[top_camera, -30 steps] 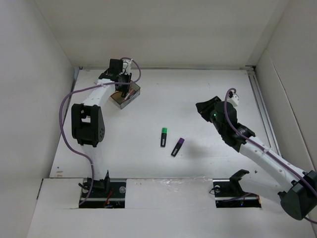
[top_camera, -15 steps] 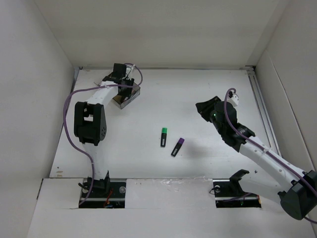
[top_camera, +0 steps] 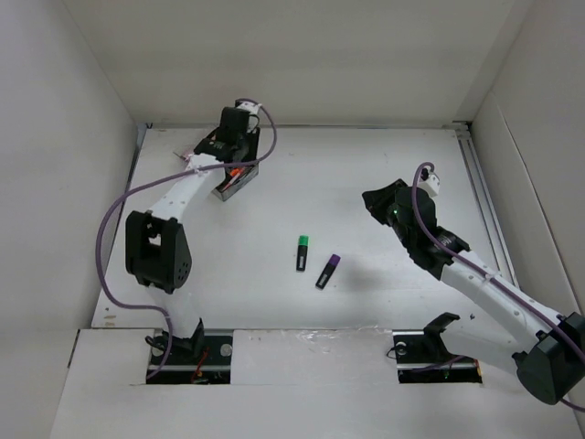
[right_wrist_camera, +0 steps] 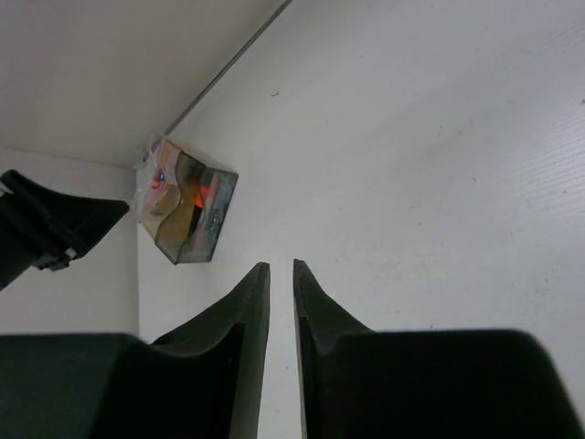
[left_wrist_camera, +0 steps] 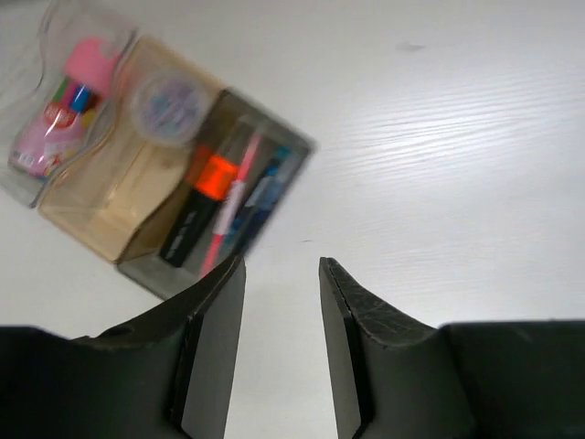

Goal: Sort the stationery into containers
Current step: Place the pen in the storage box, then pick up the pen from the center of the board.

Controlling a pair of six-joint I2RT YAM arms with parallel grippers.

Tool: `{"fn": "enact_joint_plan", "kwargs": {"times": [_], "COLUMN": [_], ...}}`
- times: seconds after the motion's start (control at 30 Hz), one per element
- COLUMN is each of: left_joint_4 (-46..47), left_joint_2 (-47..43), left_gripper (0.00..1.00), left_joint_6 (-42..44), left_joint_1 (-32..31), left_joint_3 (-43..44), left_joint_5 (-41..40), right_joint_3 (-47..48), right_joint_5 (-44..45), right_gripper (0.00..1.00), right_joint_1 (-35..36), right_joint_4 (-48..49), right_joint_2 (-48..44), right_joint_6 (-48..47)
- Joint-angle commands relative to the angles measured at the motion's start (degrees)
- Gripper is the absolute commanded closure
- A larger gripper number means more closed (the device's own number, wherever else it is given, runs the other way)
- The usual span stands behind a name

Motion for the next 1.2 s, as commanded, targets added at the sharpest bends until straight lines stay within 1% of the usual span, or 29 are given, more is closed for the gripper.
{"fn": "enact_joint_plan", "kwargs": {"times": [0.0,0.03,0.07,0.1,0.13,0.17,0.2,0.23,0.27,0.3,0.33,0.4,0.43,0.5,0.57,0.73,0.8,0.93,0.97,1.17], "left_joint_4": [-1.16,-3.17,-3.98,-4.59,-4.6,-4.6,-4.6,-3.91,-3.2,-0.85,0.57,3.03,3.65,4.27,4.28,5.42,5.42,6.03,6.03,6.65], "left_joint_2": [-7.67,-8.81,-9.34,-9.87,-10.48,-11.19,-11.19,-11.98,-12.68,-13.21,-13.74,-14.53,-14.53,-14.53,-12.69,-8.47,-7.42,-7.41,-7.41,-6.89], "left_gripper": [0.66,0.66,0.66,0.66,0.66,0.66,0.65,0.63,0.58,0.55,0.53,0.49,0.47,0.46,0.46,0.47,0.51,0.51,0.52,0.52], "left_joint_6": [-5.35,-8.67,-10.44,-12.72,-15.27,-20.16,-22.91,-25.29,-27.57,-29.86,-33.01,-35.93,-37.77,-39.72,-41.39,-44.29,-44.82,-45.53,-45.53,-44.83], "left_joint_1": [-10.79,-16.48,-16.54,-21.93,-24.33,-26.53,-30.12,-31.46,-32.7,-33.67,-35.59,-37.53,-39.63,-41.58,-43.86,-45.28,-45.28,-45.28,-45.28,-44.58], "left_joint_3": [-0.5,-2.5,-3.74,-5.23,-6.98,-10.39,-12.17,-14.1,-15.95,-19.88,-21.92,-26.48,-27.64,-29.23,-30.47,-32.23,-33.28,-33.81,-33.81,-33.19], "left_joint_5": [-6.05,-9.46,-9.49,-11.84,-12.73,-13.44,-14.32,-14.33,-14.33,-14.33,-13.46,-13.45,-14.14,-14.15,-15.98,-17.14,-19.5,-22.41,-22.93,-24.08], "right_joint_3": [1.34,1.34,1.34,1.34,0.82,0.82,0.82,0.82,0.82,0.82,0.82,0.82,0.82,1.34,1.34,1.34,1.34,1.34,1.34,1.34], "right_joint_5": [0.37,0.37,0.37,0.89,1.42,1.42,1.42,1.42,1.42,1.42,2.81,3.36,4.05,4.06,4.58,4.5,3.71,3.71,3.1,3.09], "right_gripper": [0.8,0.91,0.95,0.97,0.99,0.99,0.99,0.99,0.97,0.89,0.83,0.74,0.66,0.61,0.56,0.54,0.56,0.57,0.58,0.59], "right_joint_1": [-0.35,-0.35,-0.35,-0.35,-0.35,-0.35,-0.35,-0.35,-0.35,-0.35,-0.35,-0.35,-0.35,-0.35,-0.35,-0.87,-0.87,-0.87,-0.87,-0.87], "right_joint_4": [2.8,2.8,2.8,2.8,2.8,2.8,2.8,2.8,2.8,2.8,2.8,2.27,1.75,1.74,1.74,1.74,1.74,1.74,1.74,1.74], "right_joint_2": [-0.64,-0.64,-0.64,-0.64,-0.64,-0.64,-0.64,-0.64,-0.12,-0.12,-0.12,-0.12,-0.12,-0.12,-0.12,0.49,0.5,0.5,0.5,1.03], "right_joint_6": [-0.3,-0.83,-0.83,-0.83,-0.83,-0.83,-0.83,-0.83,-0.83,-0.31,-0.3,0.22,0.22,0.22,0.83,0.84,0.84,0.84,0.84,0.84]}}
